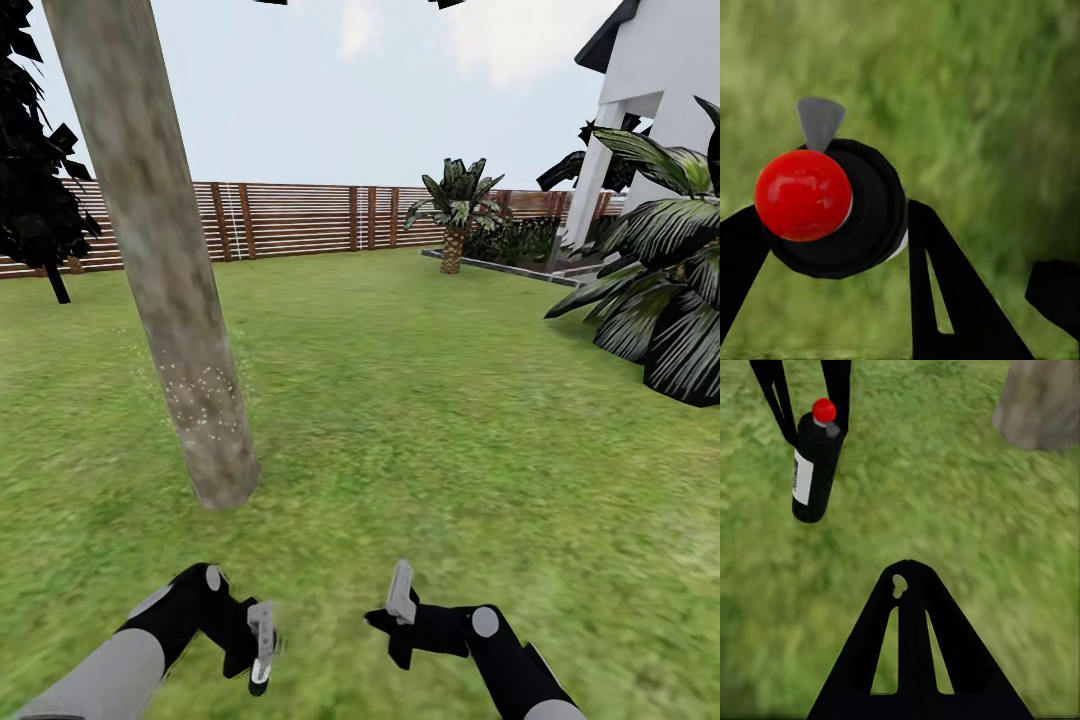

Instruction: In the garden, pick up the pesticide atomizer on the floor and spray pesticide onto both trees until each tree trunk is fully covered.

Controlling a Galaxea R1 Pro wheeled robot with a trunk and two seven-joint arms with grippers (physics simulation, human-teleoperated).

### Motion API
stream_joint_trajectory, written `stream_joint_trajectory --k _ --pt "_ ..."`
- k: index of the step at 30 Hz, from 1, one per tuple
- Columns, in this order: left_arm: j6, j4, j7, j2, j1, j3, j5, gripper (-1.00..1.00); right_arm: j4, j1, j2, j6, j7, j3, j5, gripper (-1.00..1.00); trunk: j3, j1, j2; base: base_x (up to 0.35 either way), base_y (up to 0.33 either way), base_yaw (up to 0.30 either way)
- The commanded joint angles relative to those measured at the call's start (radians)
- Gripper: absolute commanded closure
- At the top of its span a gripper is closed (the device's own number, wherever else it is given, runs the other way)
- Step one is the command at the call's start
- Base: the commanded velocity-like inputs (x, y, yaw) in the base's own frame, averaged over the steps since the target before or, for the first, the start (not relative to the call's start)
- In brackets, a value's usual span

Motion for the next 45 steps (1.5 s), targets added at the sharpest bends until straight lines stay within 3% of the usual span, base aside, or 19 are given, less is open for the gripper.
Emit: stream_joint_trajectory --k 1,2,5,6,7,8,10,11,13,14,17,19,21,23,25,28,32,45 --pt "0.0 0.0 -0.001 0.016 0.001 0.002 0.003 1.0 0.001 0.0 -0.004 0.0 0.0 -0.001 0.0 1.0 0.0 0.0 0.0 0.0 0.0 0.0" --pt "0.0 0.001 -0.001 0.03 0.002 0.002 0.004 1.0 0.001 0.0 -0.014 0.0 0.0 -0.001 0.0 -1.0 0.0 0.0 0.0 0.0 0.0 0.0" --pt "0.044 0.001 0.007 0.053 0.005 0.007 0.011 1.0 0.001 0.0 -0.036 0.0 -0.004 -0.002 0.0 -1.0 0.0 0.0 0.0 0.0 0.0 0.0" --pt "0.071 0.0 0.027 0.054 0.016 0.024 0.019 1.0 0.001 0.0 -0.05 0.0 -0.006 -0.005 0.0 -1.0 0.0 0.0 0.0 0.0 0.0 0.0" --pt "0.089 0.0 0.078 0.052 0.033 0.062 0.037 1.0 0.001 0.001 -0.077 0.0 -0.008 -0.035 -0.002 -1.0 0.0 0.0 0.0 0.0 0.0 0.0" --pt "0.097 0.0 0.149 0.048 0.054 0.108 0.059 1.0 0.001 0.001 -0.102 -0.001 -0.009 -0.096 -0.004 -1.0 0.0 0.0 0.0 0.0 0.0 0.0" --pt "0.099 0.001 0.287 0.045 0.087 0.195 0.116 1.0 0.002 0.003 -0.127 -0.001 -0.012 -0.268 -0.008 -1.0 0.0 0.0 0.0 0.0 0.0 0.0" --pt "0.098 0.001 0.378 0.044 0.108 0.253 0.168 1.0 0.003 0.004 -0.144 -0.002 -0.028 -0.417 -0.007 -1.0 0.0 0.0 0.0 0.0 0.0 0.0" --pt "0.064 0.001 0.564 0.042 0.157 0.346 0.298 1.0 0.002 0.006 -0.173 -0.003 -0.092 -0.681 -0.006 -1.0 0.0 0.0 0.0 0.0 0.0 0.0" --pt "-0.036 0.003 0.684 0.042 0.2 0.383 0.399 1.0 0.0 0.015 -0.184 -0.004 -0.124 -0.816 -0.005 -1.0 0.0 0.0 0.0 0.0 0.0 0.0" --pt "-0.257 0.012 0.86 0.042 0.304 0.407 0.539 1.0 -0.004 0.077 -0.192 -0.031 -0.148 -0.977 -0.005 -1.0 0.0 0.0 0.0 0.0 0.0 0.0" --pt "-0.319 0.03 0.968 0.043 0.336 0.413 0.61 1.0 -0.004 0.114 -0.19 -0.101 -0.196 -1.083 -0.006 -1.0 0.0 0.0 0.0 0.0 0.0 0.0" --pt "-0.344 0.074 1.027 0.047 0.355 0.418 0.685 1.0 0.0 0.135 -0.187 -0.168 -0.253 -1.183 -0.001 -1.0 0.0 0.0 0.0 0.0 0.0 0.0" --pt "-0.408 0.112 1.046 0.048 0.369 0.423 0.763 1.0 0.0 0.162 -0.184 -0.198 -0.271 -1.218 0.002 -1.0 0.0 0.0 0.0 0.0 0.0 0.0" --pt "-0.441 0.156 1.051 0.046 0.377 0.423 0.792 1.0 0.001 0.171 -0.179 -0.206 -0.277 -1.224 0.003 -1.0 0.0 0.0 0.0 0.0 0.0 0.0" --pt "-0.453 0.194 1.052 0.052 0.381 0.425 0.797 1.0 -0.001 0.174 -0.171 -0.21 -0.28 -1.224 0.003 -1.0 0.0 0.0 0.0 0.0 0.0 0.0" --pt "-0.457 0.197 1.051 0.055 0.4 0.424 0.798 1.0 -0.007 0.175 -0.11 -0.21 -0.281 -1.227 0.006 -1.0 0.0 0.0 0.0 0.0 0.0 0.0" --pt "-0.456 0.199 1.053 0.063 0.413 0.425 0.799 1.0 -0.008 0.175 -0.104 -0.21 -0.282 -1.23 0.015 -1.0 0.0 0.0 0.0 -0.164 0.004 0.098"
